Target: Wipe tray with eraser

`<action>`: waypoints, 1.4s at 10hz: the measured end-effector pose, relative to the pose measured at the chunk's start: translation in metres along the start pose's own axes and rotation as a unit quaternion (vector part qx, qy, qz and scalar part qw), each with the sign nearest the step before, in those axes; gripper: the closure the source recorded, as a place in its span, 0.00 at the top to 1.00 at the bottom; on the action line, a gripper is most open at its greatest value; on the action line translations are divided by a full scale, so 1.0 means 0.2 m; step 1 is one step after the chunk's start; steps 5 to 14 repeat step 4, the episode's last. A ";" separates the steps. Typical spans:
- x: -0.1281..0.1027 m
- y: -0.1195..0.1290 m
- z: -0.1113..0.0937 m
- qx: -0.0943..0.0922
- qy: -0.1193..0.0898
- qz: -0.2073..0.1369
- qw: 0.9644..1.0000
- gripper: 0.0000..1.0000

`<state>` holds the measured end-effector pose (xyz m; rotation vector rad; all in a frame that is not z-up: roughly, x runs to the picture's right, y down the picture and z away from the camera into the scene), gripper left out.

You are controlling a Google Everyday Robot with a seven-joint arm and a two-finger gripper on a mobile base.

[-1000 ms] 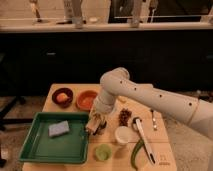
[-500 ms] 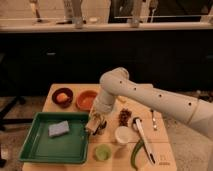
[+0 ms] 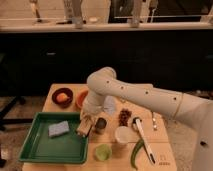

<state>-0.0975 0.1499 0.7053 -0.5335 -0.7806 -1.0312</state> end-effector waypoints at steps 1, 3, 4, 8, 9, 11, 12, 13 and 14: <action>-0.08 -0.10 0.04 -0.002 -0.007 -0.027 1.000 0.00; -0.15 -0.15 0.09 -0.005 -0.010 -0.050 0.999 0.00; -0.19 -0.16 0.13 -0.007 -0.009 -0.061 0.998 0.00; -0.19 -0.16 0.13 -0.007 -0.009 -0.061 0.998 0.00; -0.19 -0.16 0.13 -0.007 -0.009 -0.061 0.998 0.00; -0.19 -0.16 0.13 -0.007 -0.009 -0.061 0.998 0.00; -0.19 -0.16 0.13 -0.007 -0.009 -0.061 0.998 0.00; -0.19 -0.16 0.13 -0.007 -0.009 -0.061 0.998 0.00; -0.19 -0.16 0.13 -0.007 -0.009 -0.061 0.998 0.00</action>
